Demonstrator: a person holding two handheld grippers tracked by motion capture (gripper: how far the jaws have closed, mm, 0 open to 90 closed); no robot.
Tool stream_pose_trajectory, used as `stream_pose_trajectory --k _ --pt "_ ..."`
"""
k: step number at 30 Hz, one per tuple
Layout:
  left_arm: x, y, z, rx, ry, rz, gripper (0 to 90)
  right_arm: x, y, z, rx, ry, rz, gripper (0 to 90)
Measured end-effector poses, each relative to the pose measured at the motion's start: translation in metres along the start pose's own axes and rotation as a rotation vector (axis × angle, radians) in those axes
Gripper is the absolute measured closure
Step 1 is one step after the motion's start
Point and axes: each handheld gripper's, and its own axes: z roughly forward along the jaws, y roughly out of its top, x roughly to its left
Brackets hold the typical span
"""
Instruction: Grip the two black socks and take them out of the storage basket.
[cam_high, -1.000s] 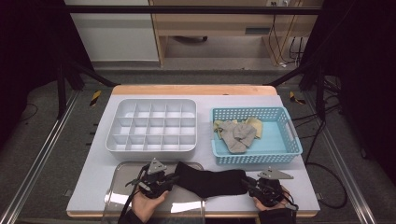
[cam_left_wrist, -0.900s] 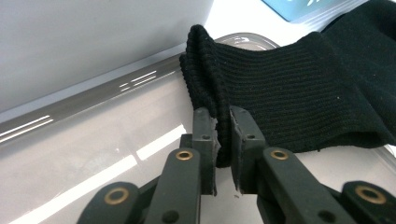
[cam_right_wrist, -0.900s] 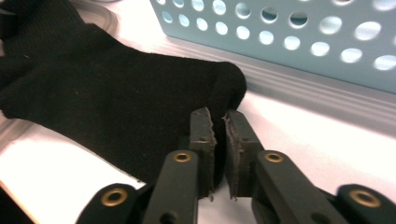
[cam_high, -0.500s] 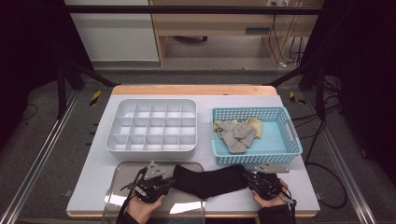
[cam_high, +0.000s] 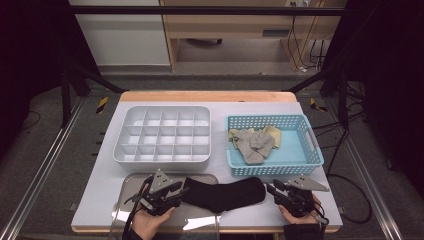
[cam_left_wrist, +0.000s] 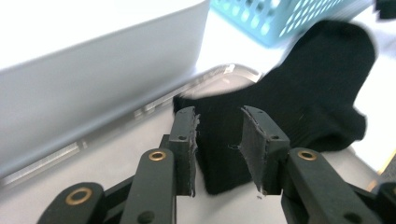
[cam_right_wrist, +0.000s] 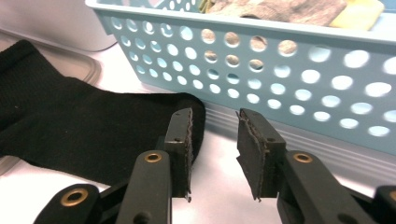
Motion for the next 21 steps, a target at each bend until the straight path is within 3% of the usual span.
stream_pose_trajectory --k 10,17,21 --pt "-0.029 0.02 0.024 0.025 -0.053 0.053 86.3 0.005 -0.003 0.006 0.01 0.016 -0.01 61.2" --pt "-0.047 0.023 0.049 0.054 -0.083 0.081 88.9 0.007 -0.005 0.01 0.021 0.021 0.003 59.4" --pt "-0.051 0.019 0.066 0.078 -0.102 0.066 89.0 0.008 -0.008 0.013 0.039 0.022 0.005 58.9"
